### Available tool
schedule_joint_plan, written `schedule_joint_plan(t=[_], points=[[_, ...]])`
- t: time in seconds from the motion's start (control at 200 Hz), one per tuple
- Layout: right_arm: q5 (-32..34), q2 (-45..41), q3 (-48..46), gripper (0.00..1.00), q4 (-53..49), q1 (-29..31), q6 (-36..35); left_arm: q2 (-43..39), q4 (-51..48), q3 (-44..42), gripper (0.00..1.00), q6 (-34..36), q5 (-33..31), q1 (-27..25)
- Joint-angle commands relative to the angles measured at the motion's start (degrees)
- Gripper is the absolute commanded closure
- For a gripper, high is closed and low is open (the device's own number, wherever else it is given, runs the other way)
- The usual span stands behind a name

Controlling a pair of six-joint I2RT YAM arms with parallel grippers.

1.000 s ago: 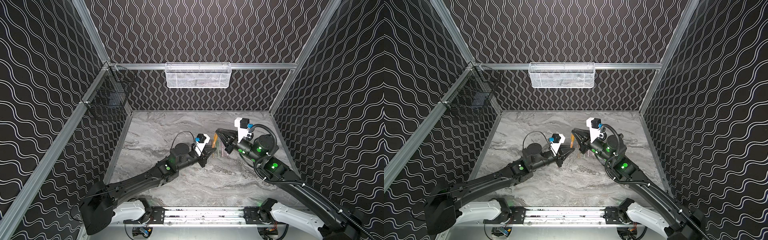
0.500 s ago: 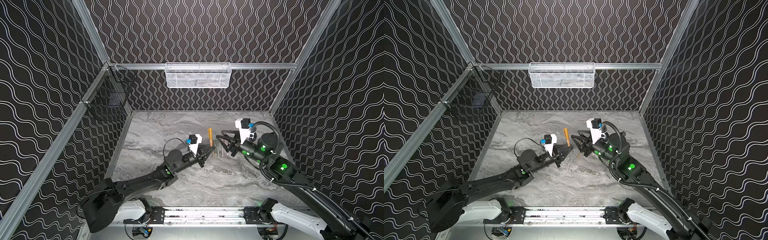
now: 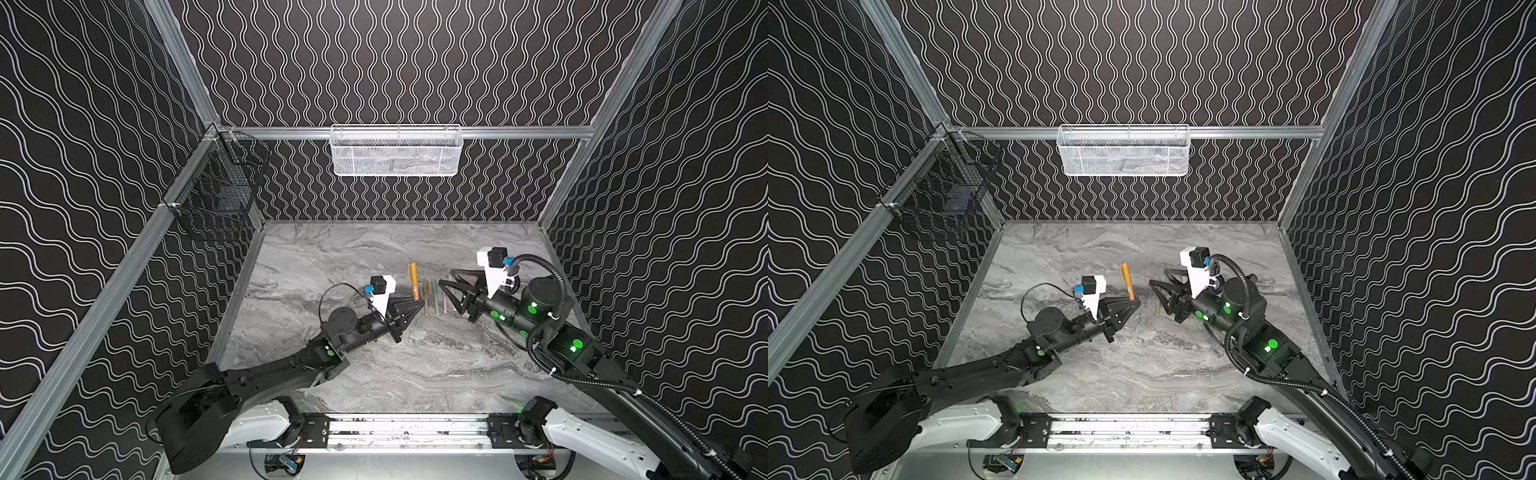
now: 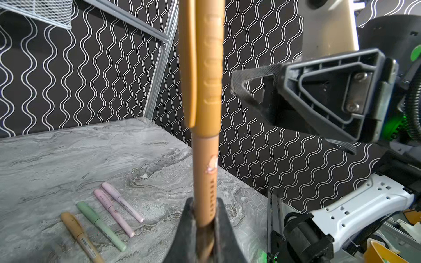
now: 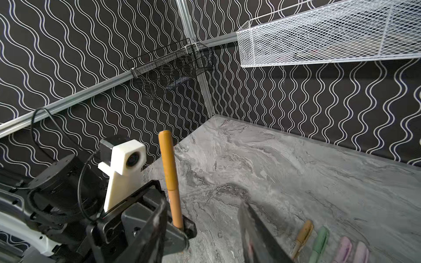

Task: Insert the pens into the pen caps
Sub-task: 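Close the right gripper on the capped brown pen below the cap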

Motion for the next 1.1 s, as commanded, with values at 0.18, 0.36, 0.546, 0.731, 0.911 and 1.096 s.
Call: schedule_joint_plan(t=[0.18,0.36,0.546,0.731,0.911,1.096], points=[[-9.09,4.41,0.85,0.58,2.13,0.07,2.22,-0.52,-0.02,0.36,1.0,-1.38,-0.45,0.03],[-12.35,6.22,0.56,0.68,3.79,0.24,2.56,-1.02,-1.02,0.39,1.0,-0.85,-0.72,-0.01],[-14.67,8.56,1.12,0.72,5.9,0.35,3.69,-0.62,-0.24,0.34,1.0,-0.89,-0.2,0.07],[-15.84,11.58,1.85,0.71,7.35,0.82,4.28,-0.81,-1.33,0.93,1.0,-0.28,0.23,0.08],[-16.72,12.94,1.58,0.73,8.85,1.45,5.25,-1.07,-1.68,0.84,1.0,-0.06,0.6,0.08],[-16.53,13.29,1.75,0.84,9.11,2.21,5.62,-0.97,-1.59,0.87,1.0,0.02,0.73,0.07]])
